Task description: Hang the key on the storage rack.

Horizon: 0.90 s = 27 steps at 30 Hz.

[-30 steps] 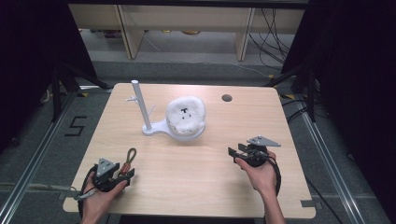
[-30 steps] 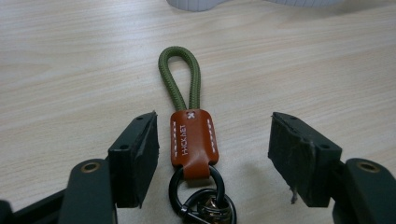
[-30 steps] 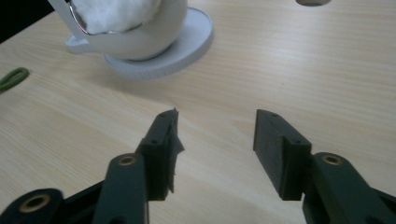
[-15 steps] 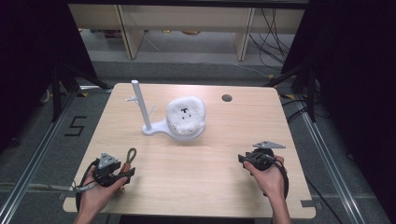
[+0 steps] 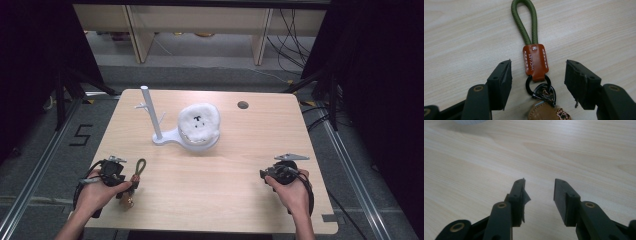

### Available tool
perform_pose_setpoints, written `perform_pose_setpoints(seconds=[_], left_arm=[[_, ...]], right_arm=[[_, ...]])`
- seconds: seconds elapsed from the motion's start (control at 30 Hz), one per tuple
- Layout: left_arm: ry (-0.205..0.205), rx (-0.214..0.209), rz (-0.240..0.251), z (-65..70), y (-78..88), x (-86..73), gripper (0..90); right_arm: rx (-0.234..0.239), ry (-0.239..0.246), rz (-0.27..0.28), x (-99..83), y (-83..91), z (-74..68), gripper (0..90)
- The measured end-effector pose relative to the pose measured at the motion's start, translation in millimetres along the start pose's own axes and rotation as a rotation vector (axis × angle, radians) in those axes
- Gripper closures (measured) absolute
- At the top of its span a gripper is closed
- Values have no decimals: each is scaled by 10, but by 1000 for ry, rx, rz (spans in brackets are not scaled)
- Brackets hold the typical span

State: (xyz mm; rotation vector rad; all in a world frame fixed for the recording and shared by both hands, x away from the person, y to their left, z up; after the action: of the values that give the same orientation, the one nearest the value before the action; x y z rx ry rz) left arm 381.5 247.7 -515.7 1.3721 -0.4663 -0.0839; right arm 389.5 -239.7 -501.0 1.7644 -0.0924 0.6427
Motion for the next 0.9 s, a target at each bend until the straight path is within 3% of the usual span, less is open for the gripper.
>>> perform_pose_setpoints(seconds=[0.07,0.2,0.27,0.37,0.47,0.53,0.57,0.63,0.73,0.83,0.87,0.9], left_arm=[[25,-2,-18,10,4,34,390],[19,-5,-106,5,-3,114,406],[12,-5,-136,11,-17,168,416],[7,-11,-159,29,-51,229,436],[-2,-6,-211,36,-95,273,459],[0,-1,-223,33,-121,286,478],[8,2,-237,38,-126,291,488],[-18,22,-249,18,-149,299,505],[2,36,-284,40,-153,309,535],[-8,55,-297,36,-155,324,567],[4,59,-297,50,-161,322,581],[-9,71,-280,46,-175,319,593]], right_arm=[[-4,-24,-19,-5,7,-17,624],[-6,0,-13,-5,9,22,625],[2,-44,-30,-16,18,-2,625],[7,-29,-30,-22,15,9,623],[21,-52,-31,-21,12,-11,623],[15,-35,-36,-27,22,-9,623],[16,-50,-32,-21,20,-21,622],[19,-51,-31,-19,25,-25,620],[-19,-8,-27,-18,18,29,615],[-4,-2,-23,-19,-3,23,614],[1,-30,-24,-14,3,-6,614],[20,-29,-23,-15,10,-24,614]])
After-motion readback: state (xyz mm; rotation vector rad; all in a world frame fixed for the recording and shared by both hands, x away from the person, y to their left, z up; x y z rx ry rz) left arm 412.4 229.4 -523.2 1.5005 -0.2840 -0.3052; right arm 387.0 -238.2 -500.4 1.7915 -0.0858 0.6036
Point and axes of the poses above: each handheld gripper's, and its own axes: y roughly backward along the jaws, x roughly out of its top, z roughly to its right, the point moved 4 cm from there along -y, roughly forward along the jaws, and after that the axes turned 13 degrees about -z, right-handed, at the moved point
